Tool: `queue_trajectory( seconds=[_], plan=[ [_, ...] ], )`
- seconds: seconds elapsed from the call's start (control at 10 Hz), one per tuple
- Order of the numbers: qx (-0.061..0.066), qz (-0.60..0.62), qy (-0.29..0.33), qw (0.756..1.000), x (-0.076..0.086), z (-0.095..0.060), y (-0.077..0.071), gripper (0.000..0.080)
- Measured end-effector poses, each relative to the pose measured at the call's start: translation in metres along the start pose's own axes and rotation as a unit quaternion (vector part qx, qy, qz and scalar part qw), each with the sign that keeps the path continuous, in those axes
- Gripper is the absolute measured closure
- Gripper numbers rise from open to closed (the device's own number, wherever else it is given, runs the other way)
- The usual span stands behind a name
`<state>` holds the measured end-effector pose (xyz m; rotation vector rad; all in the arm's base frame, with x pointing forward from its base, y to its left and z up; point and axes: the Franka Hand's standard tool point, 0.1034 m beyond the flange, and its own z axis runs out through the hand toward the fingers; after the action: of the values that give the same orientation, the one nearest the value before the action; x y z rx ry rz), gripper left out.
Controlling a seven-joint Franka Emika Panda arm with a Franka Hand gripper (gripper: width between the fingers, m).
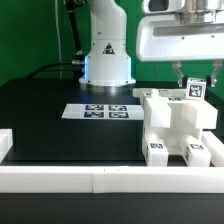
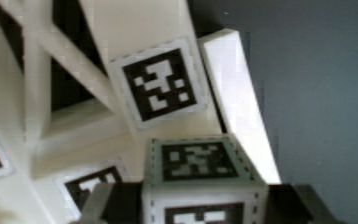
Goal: Assemble chair
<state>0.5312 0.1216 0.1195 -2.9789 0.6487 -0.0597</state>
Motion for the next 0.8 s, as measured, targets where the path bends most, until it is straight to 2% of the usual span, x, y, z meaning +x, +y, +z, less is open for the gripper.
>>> queue_trajectory(
  seconds=[0.4, 0.8],
  plan=[
    [0.001, 0.127, 0.000, 0.992, -0.0008, 0.0001, -0.0011, 0.0514],
    [0.005, 0.259, -0.005, 0.966, -0.0024, 0.0003, -0.0033, 0.0514]
  ],
)
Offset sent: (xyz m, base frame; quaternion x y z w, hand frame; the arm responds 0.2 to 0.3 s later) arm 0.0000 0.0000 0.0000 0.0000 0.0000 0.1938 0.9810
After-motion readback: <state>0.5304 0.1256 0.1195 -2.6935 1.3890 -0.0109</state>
